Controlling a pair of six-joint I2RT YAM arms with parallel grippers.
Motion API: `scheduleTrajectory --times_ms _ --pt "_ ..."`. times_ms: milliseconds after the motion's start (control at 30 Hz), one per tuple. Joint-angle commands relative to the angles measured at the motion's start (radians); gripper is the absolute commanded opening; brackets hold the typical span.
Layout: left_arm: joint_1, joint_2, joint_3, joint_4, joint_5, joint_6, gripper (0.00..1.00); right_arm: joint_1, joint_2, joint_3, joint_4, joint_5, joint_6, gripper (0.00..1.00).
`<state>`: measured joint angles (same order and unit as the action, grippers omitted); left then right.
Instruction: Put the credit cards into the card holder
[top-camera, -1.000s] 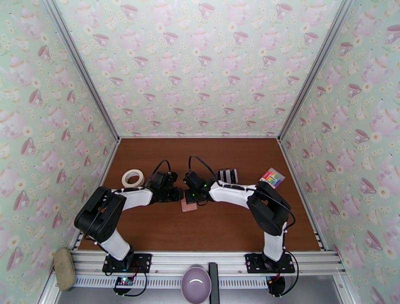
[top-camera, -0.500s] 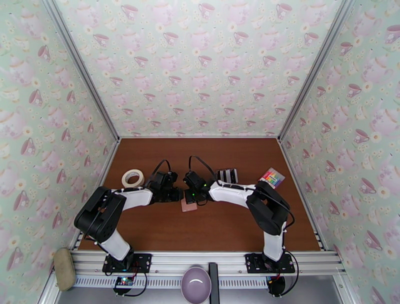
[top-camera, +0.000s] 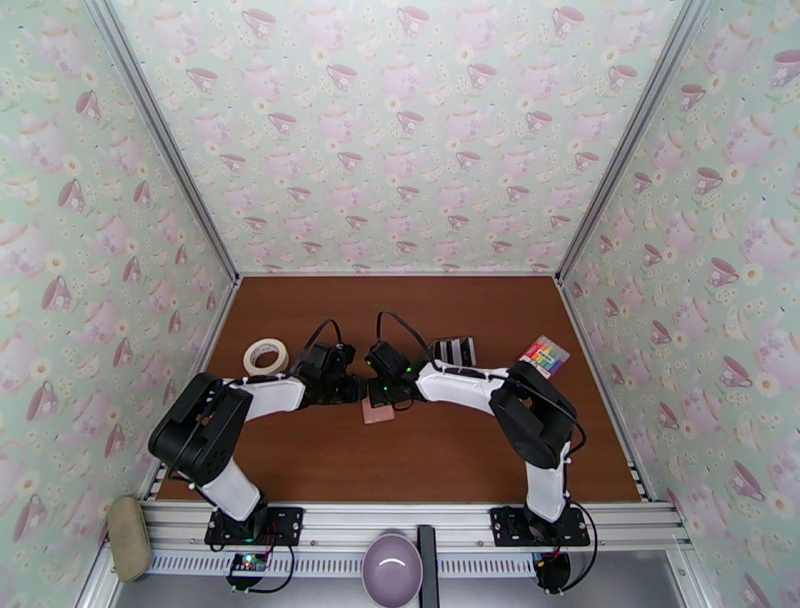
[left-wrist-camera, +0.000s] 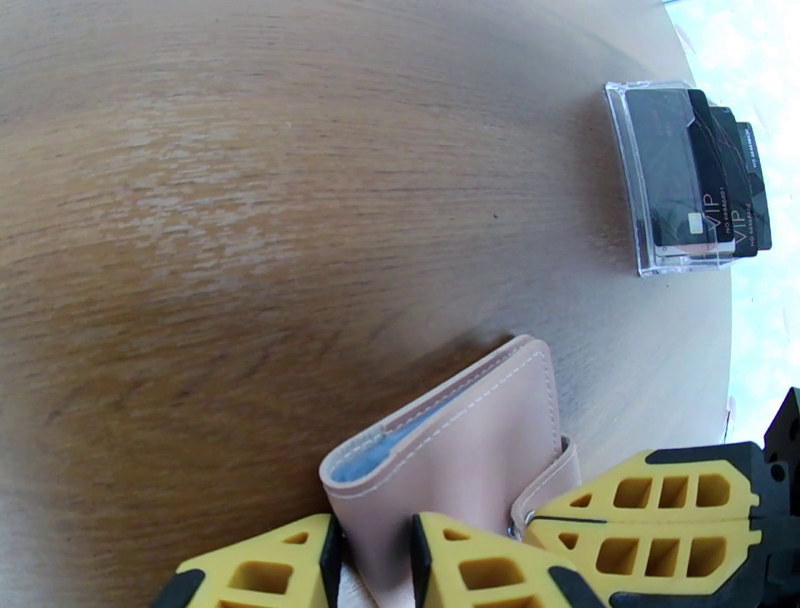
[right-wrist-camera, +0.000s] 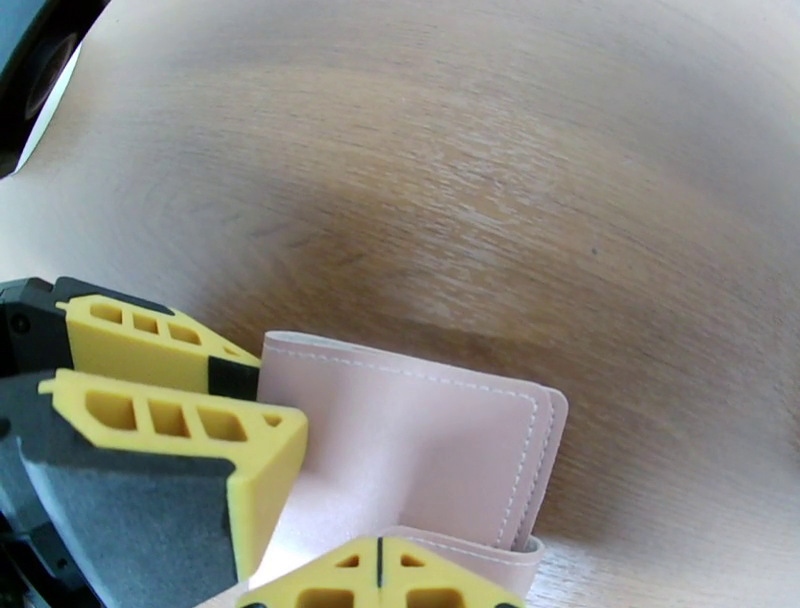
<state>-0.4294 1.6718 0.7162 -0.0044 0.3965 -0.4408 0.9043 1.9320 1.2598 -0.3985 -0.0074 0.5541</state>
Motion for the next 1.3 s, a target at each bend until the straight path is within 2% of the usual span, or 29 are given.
scheduleTrajectory --times_ms 0,1267 --pt "-0.008 0.04 0.001 -0.025 -0.001 0.007 0.26 0.016 0.067 -0.02 -0.013 -0.017 0.025 0.0" --pt "-0.008 0.042 0.003 -0.027 -0.006 0.007 0.26 0.031 0.0 -0.247 0.131 -0.026 0.145 0.0"
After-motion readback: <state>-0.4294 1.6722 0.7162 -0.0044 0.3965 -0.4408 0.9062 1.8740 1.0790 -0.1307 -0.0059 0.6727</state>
